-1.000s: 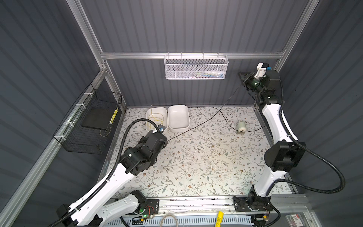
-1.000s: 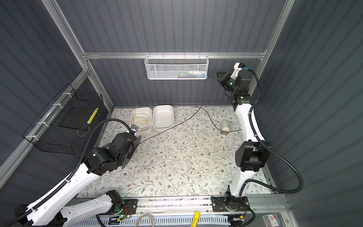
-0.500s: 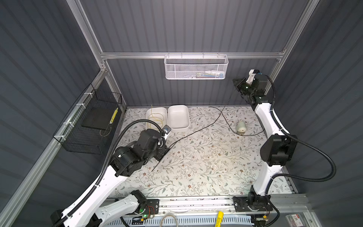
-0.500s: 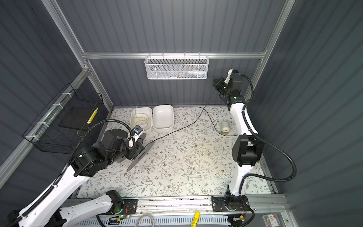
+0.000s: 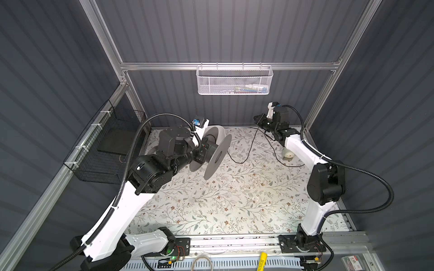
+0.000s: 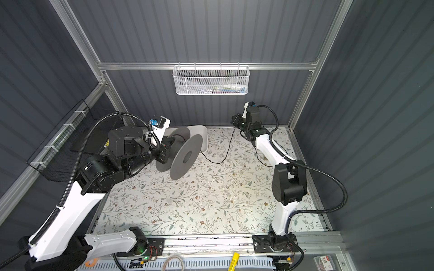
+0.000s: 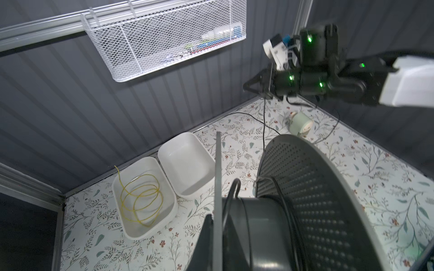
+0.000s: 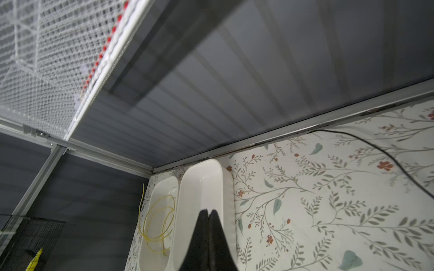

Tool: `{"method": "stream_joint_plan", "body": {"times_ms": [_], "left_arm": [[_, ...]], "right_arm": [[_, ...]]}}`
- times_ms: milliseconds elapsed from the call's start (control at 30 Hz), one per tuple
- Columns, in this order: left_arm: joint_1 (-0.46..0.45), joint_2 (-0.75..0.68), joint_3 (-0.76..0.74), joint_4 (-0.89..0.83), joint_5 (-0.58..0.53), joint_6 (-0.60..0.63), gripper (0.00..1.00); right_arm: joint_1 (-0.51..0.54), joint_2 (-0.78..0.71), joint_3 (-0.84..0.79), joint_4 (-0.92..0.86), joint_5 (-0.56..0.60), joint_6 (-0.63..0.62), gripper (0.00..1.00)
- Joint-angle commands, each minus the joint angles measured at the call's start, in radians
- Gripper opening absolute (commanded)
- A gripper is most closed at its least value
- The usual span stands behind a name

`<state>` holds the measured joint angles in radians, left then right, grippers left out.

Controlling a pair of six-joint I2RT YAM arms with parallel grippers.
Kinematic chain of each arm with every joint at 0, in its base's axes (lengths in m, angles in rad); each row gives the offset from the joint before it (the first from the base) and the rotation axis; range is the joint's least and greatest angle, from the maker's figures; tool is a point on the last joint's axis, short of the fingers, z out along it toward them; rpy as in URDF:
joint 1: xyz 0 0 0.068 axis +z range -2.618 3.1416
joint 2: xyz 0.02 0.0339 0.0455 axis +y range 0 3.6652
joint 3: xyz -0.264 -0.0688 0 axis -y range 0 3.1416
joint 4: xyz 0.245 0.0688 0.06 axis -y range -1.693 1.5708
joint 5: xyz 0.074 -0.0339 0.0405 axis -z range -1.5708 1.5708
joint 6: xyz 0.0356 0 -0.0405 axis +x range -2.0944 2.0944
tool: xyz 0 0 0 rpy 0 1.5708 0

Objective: Wrap the cables
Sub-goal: 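Draw the spool back with the left gripper while the right gripper returns toward it, then swing the spool toward the trays with left gripper while right gripper reaches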

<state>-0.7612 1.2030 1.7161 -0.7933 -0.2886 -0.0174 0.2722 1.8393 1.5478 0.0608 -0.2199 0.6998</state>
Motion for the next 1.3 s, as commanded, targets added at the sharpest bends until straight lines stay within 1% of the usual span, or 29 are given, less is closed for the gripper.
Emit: {"method": "stream_joint_plan", "body": {"times_ms": [0, 133, 200, 267, 333, 467, 567, 667, 900, 1000, 1100, 1200, 1267], "left_arm": [[0.015, 0.010, 0.049, 0.176, -0.102, -0.107, 0.00], [0.019, 0.038, 0.013, 0.316, -0.247, -0.155, 0.00], [0.019, 0.051, -0.019, 0.392, -0.318, -0.170, 0.00], [0.019, 0.066, -0.057, 0.478, -0.376, -0.175, 0.00], [0.019, 0.092, -0.083, 0.549, -0.428, -0.168, 0.00], [0.020, 0.156, -0.115, 0.638, -0.516, -0.163, 0.00], [0.020, 0.195, -0.154, 0.713, -0.561, -0.139, 0.00], [0.020, 0.236, -0.174, 0.725, -0.577, -0.127, 0.00], [0.021, 0.253, -0.282, 0.730, -0.599, -0.125, 0.00], [0.021, 0.255, -0.335, 0.694, -0.567, -0.144, 0.00], [0.019, 0.265, -0.375, 0.651, -0.544, -0.167, 0.00], [0.015, 0.264, -0.425, 0.623, -0.530, -0.176, 0.00], [0.009, 0.259, -0.456, 0.596, -0.528, -0.182, 0.00]], "right_arm": [[0.050, -0.090, -0.123, 0.120, 0.037, -0.010, 0.00], [0.130, -0.202, -0.331, 0.222, 0.066, 0.031, 0.00], [0.165, -0.260, -0.424, 0.273, 0.071, 0.073, 0.00], [0.213, -0.309, -0.494, 0.312, 0.077, 0.095, 0.00], [0.272, -0.353, -0.519, 0.305, 0.076, 0.090, 0.00], [0.383, -0.441, -0.545, 0.313, 0.087, 0.096, 0.00], [0.467, -0.493, -0.552, 0.334, 0.102, 0.101, 0.00], [0.512, -0.525, -0.513, 0.319, 0.078, 0.096, 0.00], [0.521, -0.581, -0.390, 0.246, 0.033, 0.059, 0.00], [0.516, -0.584, -0.328, 0.211, 0.018, 0.037, 0.00], [0.481, -0.568, -0.261, 0.193, -0.031, 0.057, 0.00], [0.446, -0.560, -0.185, 0.147, -0.046, 0.033, 0.00], [0.406, -0.562, -0.147, 0.132, -0.071, 0.038, 0.00]]}}
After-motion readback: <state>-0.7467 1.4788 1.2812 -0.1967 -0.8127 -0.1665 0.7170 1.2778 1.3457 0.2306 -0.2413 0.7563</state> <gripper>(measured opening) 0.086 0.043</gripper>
